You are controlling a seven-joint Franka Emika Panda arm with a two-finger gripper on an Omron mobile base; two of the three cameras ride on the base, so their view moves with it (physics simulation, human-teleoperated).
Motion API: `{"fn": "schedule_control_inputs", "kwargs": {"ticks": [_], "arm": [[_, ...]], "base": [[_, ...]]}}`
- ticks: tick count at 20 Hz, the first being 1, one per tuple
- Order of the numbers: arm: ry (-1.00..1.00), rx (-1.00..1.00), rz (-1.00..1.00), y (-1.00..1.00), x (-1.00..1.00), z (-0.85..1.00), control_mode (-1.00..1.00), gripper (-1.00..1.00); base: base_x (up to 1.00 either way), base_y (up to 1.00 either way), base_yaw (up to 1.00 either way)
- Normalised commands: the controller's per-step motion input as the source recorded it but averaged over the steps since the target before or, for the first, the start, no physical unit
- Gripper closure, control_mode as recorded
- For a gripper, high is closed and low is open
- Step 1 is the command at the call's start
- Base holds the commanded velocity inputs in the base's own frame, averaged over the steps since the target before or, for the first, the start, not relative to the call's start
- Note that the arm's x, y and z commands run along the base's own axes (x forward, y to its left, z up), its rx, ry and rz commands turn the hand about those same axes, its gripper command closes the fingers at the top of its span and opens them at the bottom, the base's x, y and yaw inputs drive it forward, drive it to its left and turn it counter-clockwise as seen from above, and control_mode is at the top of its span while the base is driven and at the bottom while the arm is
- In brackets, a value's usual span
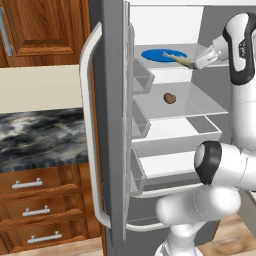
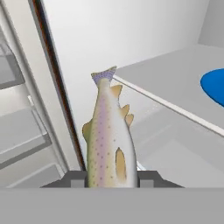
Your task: Transport the fish from the fridge to the microwave and turn on the microwave.
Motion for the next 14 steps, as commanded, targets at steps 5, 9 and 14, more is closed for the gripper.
{"fn": "schedule_control_inputs", "kwargs": {"ticks": [5,9,14], "arm": [[0.05,0.0,-0.09,0.04,-0.69,-0.01,-1.0,1.0],[0.13,0.0,-0.1,0.03,-0.67,0.0,-1.0,1.0],[0.16,-0.01,-0.1,0.03,-0.61,-0.06,-1.0,1.0]], "base": [[0.0,0.0,0.0],[0.0,0.0,0.0],[0.0,0.0,0.0]]}}
